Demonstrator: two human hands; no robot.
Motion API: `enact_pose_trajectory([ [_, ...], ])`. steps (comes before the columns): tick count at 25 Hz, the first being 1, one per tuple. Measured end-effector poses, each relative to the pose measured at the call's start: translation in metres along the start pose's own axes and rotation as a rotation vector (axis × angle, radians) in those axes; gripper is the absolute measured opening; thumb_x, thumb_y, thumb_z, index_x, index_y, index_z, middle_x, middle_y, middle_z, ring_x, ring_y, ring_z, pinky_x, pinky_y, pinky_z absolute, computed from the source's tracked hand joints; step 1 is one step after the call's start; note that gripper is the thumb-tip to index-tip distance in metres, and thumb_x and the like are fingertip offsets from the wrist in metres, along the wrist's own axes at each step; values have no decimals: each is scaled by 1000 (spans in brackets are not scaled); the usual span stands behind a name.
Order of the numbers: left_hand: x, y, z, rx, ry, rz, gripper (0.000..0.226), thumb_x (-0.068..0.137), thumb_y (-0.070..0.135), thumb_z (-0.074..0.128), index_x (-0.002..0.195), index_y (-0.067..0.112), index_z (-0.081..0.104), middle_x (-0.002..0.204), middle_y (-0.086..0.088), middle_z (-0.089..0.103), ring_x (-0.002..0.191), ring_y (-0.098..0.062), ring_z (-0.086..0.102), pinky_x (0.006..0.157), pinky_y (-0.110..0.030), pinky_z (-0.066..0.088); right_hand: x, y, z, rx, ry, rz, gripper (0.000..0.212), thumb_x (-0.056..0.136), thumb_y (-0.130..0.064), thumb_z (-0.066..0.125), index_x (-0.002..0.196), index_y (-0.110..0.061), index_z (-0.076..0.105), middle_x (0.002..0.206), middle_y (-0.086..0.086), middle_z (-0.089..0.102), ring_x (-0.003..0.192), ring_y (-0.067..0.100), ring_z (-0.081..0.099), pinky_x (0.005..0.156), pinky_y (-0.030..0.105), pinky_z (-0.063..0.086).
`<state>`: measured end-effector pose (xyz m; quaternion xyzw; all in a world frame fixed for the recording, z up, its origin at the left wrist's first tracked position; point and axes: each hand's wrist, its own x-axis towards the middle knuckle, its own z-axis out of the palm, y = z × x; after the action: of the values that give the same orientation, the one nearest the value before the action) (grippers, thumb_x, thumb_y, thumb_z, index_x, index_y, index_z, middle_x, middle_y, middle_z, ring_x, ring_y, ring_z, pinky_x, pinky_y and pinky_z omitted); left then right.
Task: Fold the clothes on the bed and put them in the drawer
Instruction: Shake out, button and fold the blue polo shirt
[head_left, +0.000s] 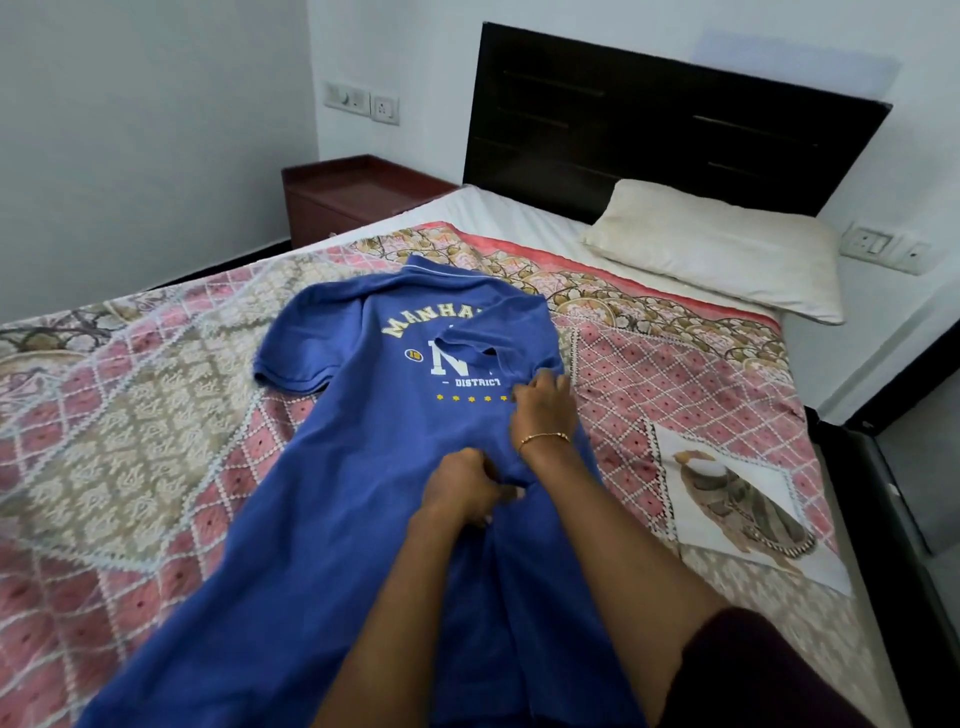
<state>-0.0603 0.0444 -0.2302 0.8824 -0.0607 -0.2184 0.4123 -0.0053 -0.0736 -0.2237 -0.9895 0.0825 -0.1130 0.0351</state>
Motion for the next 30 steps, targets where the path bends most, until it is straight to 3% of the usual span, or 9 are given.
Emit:
enact_pose_trajectory([
  [7, 20, 0, -7, 26, -135, -73, 11, 82, 14, 65, 79, 4, 66, 65, -9, 67, 70, -28, 70, 76, -38, 58, 81, 5, 26, -138, 13, -92, 38, 98, -5, 33, 134, -6, 44, 125, 20, 54, 120, 36, 45, 94, 43, 39],
  [12, 19, -1, -17, 27, -353, -228, 24, 87, 11, 62, 65, 7, 52, 42, -1, 60, 48, -14, 58, 70, -31, 55, 147, 2, 3, 353, 224, 255, 22, 92, -1, 43, 101, -1, 63, 105, 22, 63, 102, 33, 59, 79, 38, 46],
  [15, 16, -1, -18, 30, -425, -268, 27, 89, 7, 58, 63, 5, 52, 46, -1, 62, 38, -9, 54, 60, -24, 52, 173, -1, -1, 808, 184, 388, 38, 84, 4, 57, 58, -16, 39, 67, 7, 51, 89, 26, 65, 74, 42, 53],
  [18, 19, -5, -19, 56, -444, -292, 27, 88, 7, 57, 62, 4, 55, 48, -1, 64, 37, -7, 55, 63, -24, 53, 184, -11, 17, 966, 19, 302, 44, 77, 11, 62, 56, -16, 34, 61, 5, 45, 78, 24, 63, 74, 45, 54],
  [21, 20, -5, -21, 65, -468, -324, 27, 90, 8, 55, 63, 5, 56, 41, 0, 58, 35, -6, 55, 55, -20, 52, 174, -31, 33, 1110, -263, 253, 22, 85, 15, 46, 85, -4, 56, 71, 10, 46, 72, 24, 47, 70, 41, 45],
  [24, 20, -3, -21, 35, -482, -342, 29, 92, 14, 54, 65, 4, 52, 48, -6, 58, 31, -6, 52, 44, -19, 48, 166, -41, 38, 1079, -437, 184, 67, 87, 13, 48, 146, -2, 20, 93, 14, 55, 79, 19, 53, 60, 24, 43],
  [26, 22, -5, -19, -4, -403, -329, 30, 86, 23, 65, 66, 6, 50, 44, -6, 57, 38, -13, 57, 49, -24, 52, 162, -39, 42, 1132, -443, 180, 75, 87, 13, 49, 149, -8, 11, 99, 15, 59, 81, 13, 64, 57, 18, 45],
  [28, 24, -8, -20, -25, -323, -301, 29, 82, 24, 70, 70, 9, 48, 36, -2, 55, 47, -17, 60, 65, -29, 56, 157, -37, 41, 1252, -405, 218, 73, 88, 13, 48, 149, -11, 15, 127, 21, 52, 114, 28, 57, 86, 31, 52],
  [30, 26, -9, -21, 10, -301, -262, 22, 86, 18, 64, 74, 11, 47, 35, 0, 54, 45, -14, 59, 70, -31, 56, 149, -36, 42, 1285, -342, 170, 69, 88, 12, 48, 148, -12, 22, 123, 16, 54, 102, 20, 61, 86, 25, 52],
])
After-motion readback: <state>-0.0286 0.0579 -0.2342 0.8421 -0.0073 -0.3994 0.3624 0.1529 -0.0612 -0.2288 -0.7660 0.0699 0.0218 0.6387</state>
